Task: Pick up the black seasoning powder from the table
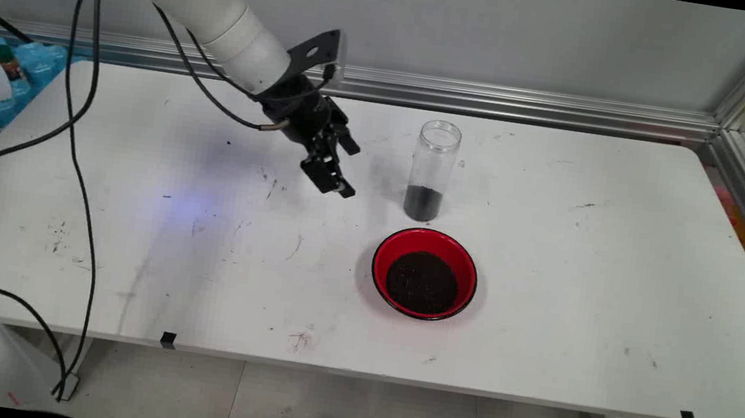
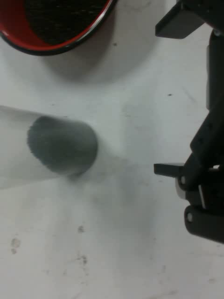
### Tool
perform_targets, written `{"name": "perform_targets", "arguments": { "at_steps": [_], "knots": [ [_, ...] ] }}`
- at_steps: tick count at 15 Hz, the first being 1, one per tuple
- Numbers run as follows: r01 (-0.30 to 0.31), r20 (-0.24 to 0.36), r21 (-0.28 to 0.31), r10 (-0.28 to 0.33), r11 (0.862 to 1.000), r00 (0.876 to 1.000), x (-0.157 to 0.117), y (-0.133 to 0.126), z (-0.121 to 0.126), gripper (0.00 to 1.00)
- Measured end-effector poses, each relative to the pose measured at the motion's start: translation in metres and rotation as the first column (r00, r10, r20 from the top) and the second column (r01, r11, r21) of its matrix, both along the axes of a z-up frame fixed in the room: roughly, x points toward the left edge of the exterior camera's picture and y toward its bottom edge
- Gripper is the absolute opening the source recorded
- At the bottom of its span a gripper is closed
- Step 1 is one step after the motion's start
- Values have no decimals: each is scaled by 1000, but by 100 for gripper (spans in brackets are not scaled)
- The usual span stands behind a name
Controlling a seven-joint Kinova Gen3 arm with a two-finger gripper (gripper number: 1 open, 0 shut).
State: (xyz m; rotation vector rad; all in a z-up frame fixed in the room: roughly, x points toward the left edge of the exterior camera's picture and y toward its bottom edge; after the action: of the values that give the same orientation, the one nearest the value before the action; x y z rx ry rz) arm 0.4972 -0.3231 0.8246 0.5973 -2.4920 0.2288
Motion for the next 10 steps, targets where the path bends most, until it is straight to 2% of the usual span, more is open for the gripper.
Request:
{"name": "perform_targets", "arguments": {
  "at_steps": [4, 10],
  "knots": [
    [0, -29, -22, -1, 1000, 1000, -12, -10, -8, 100],
    [-6, -60, -55, 3, 998, 998, -20, -20, -32, 100]
  ]
}}
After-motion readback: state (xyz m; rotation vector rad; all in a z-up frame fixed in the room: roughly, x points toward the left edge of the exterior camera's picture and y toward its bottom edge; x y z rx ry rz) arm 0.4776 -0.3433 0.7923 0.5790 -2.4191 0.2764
